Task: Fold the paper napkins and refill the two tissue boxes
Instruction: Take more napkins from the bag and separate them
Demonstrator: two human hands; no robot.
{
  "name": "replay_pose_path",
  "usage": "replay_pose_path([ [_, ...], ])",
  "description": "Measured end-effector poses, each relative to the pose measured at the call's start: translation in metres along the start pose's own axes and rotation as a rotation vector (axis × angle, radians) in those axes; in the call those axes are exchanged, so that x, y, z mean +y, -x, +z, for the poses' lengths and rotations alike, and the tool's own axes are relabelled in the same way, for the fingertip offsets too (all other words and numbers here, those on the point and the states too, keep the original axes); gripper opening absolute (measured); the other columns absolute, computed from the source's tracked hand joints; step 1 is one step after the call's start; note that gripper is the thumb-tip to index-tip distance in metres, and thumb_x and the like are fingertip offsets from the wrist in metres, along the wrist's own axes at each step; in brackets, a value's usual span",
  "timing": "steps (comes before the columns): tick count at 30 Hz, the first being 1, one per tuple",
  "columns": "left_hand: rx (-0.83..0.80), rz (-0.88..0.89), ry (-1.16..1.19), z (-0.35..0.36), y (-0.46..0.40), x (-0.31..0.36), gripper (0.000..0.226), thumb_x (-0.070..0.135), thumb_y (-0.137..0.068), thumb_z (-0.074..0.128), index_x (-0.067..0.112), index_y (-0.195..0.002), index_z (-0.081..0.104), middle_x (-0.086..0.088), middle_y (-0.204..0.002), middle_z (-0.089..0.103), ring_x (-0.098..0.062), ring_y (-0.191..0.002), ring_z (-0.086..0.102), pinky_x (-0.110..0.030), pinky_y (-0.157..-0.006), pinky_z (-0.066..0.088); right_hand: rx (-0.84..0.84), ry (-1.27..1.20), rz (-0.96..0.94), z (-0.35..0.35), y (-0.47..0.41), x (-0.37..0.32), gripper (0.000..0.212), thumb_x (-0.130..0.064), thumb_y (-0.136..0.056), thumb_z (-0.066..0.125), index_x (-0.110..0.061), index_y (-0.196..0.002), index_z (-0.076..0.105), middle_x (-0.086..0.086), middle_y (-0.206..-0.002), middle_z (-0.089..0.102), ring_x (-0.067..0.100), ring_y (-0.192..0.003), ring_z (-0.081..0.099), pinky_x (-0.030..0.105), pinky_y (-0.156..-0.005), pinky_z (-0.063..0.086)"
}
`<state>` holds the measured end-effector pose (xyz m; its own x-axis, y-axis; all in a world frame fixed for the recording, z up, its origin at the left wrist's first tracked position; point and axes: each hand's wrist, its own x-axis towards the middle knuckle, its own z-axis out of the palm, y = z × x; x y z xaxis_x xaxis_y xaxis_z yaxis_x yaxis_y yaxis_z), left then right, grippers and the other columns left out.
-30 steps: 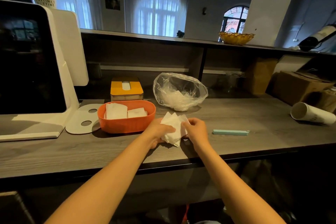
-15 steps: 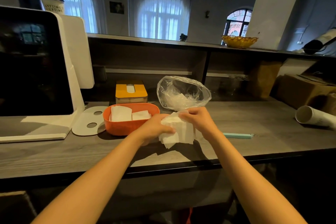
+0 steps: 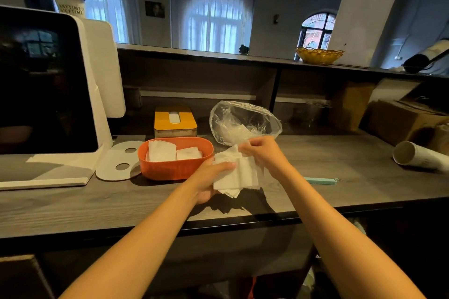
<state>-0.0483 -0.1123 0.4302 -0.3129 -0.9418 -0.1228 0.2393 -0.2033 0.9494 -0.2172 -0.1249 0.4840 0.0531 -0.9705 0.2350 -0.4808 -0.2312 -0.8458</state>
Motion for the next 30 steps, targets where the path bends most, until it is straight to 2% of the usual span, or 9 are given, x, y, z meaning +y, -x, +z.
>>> replay_pose_path([
  [5, 0.037, 0.026, -0.022, 0.003, -0.002, -0.006, 0.032, 0.013, -0.094, 0.067, 0.020, -0.125, 0.059, -0.009, -0.116, 0.073, -0.025, -0.105, 0.071, -0.041, -0.086, 0.058, 0.089, 0.046, -0.060, -0.005, -0.011, -0.013, 0.033, -0.023, -0.091, 0.067, 0.010, -0.083, 0.069, 0.024, -0.072, 0.061, 0.016, -0.058, 0.052, 0.025, -0.048, 0.044],
  [8, 0.088, 0.003, -0.050, 0.001, -0.007, -0.009, 0.031, 0.014, -0.095, 0.067, 0.018, -0.125, 0.061, -0.008, -0.113, 0.074, -0.025, -0.104, 0.071, -0.042, -0.088, 0.056, 0.231, 0.006, -0.143, -0.011, -0.014, -0.024, 0.023, -0.017, -0.092, 0.066, 0.003, -0.085, 0.075, 0.021, -0.082, 0.070, 0.014, -0.069, 0.058, 0.028, -0.060, 0.050],
  [10, 0.143, -0.026, -0.061, 0.000, -0.011, -0.009, 0.031, 0.014, -0.096, 0.066, 0.015, -0.126, 0.061, -0.009, -0.111, 0.075, -0.026, -0.103, 0.072, -0.040, -0.081, 0.057, 0.307, -0.062, -0.189, -0.016, -0.015, -0.029, 0.022, -0.016, -0.092, 0.067, 0.002, -0.083, 0.075, 0.024, -0.081, 0.067, 0.015, -0.068, 0.056, 0.029, -0.063, 0.048],
  [12, 0.196, -0.074, -0.073, 0.000, -0.015, -0.008, 0.030, 0.015, -0.097, 0.064, 0.012, -0.126, 0.061, -0.012, -0.110, 0.074, -0.028, -0.100, 0.072, -0.038, -0.076, 0.057, 0.324, -0.112, -0.207, -0.021, -0.013, -0.034, 0.018, -0.017, -0.092, 0.069, -0.008, -0.077, 0.075, 0.013, -0.075, 0.069, 0.008, -0.066, 0.059, 0.024, -0.063, 0.050],
  [15, 0.242, -0.141, -0.121, 0.000, -0.020, -0.008, 0.026, 0.019, -0.098, 0.062, 0.015, -0.123, 0.061, -0.013, -0.112, 0.071, -0.031, -0.103, 0.068, -0.043, -0.085, 0.056, 0.286, -0.152, -0.227, -0.023, -0.006, -0.045, 0.021, -0.014, -0.092, 0.068, -0.029, -0.079, 0.073, -0.016, -0.075, 0.069, -0.008, -0.070, 0.063, 0.012, -0.064, 0.051],
  [18, 0.274, -0.181, -0.182, 0.002, -0.021, -0.008, 0.027, 0.021, -0.098, 0.060, 0.017, -0.125, 0.061, -0.011, -0.119, 0.067, -0.032, -0.113, 0.062, -0.051, -0.101, 0.051, 0.262, -0.181, -0.264, -0.028, -0.001, -0.058, 0.017, -0.013, -0.093, 0.067, -0.025, -0.083, 0.074, -0.015, -0.076, 0.070, -0.007, -0.070, 0.063, 0.014, -0.061, 0.052],
  [24, 0.236, -0.246, -0.007, 0.005, -0.013, 0.001, 0.036, 0.054, -0.096, 0.054, 0.025, -0.114, 0.065, -0.011, -0.110, 0.072, -0.030, -0.104, 0.066, -0.043, -0.082, 0.055, 0.069, -0.263, -0.222, -0.048, 0.003, -0.080, 0.010, -0.018, -0.094, 0.065, -0.021, -0.093, 0.074, -0.005, -0.085, 0.069, 0.008, -0.077, 0.065, 0.018, -0.062, 0.054],
  [28, 0.235, -0.227, -0.004, 0.001, -0.015, -0.002, 0.049, 0.062, -0.089, 0.058, 0.025, -0.121, 0.065, -0.008, -0.116, 0.070, -0.030, -0.111, 0.064, -0.044, -0.092, 0.052, -0.180, -0.263, -0.167, -0.056, 0.004, -0.080, 0.010, -0.016, -0.094, 0.063, -0.015, -0.092, 0.074, 0.000, -0.090, 0.069, 0.015, -0.083, 0.066, 0.024, -0.066, 0.056],
  [30, 0.210, -0.216, -0.077, 0.002, -0.011, 0.000, 0.038, 0.046, -0.091, 0.065, 0.022, -0.120, 0.059, -0.005, -0.120, 0.062, -0.028, -0.114, 0.058, -0.045, -0.099, 0.050, -0.320, -0.306, -0.192, -0.056, 0.005, -0.082, 0.012, -0.018, -0.094, 0.064, -0.015, -0.089, 0.074, 0.001, -0.091, 0.069, 0.017, -0.083, 0.067, 0.025, -0.065, 0.056],
])
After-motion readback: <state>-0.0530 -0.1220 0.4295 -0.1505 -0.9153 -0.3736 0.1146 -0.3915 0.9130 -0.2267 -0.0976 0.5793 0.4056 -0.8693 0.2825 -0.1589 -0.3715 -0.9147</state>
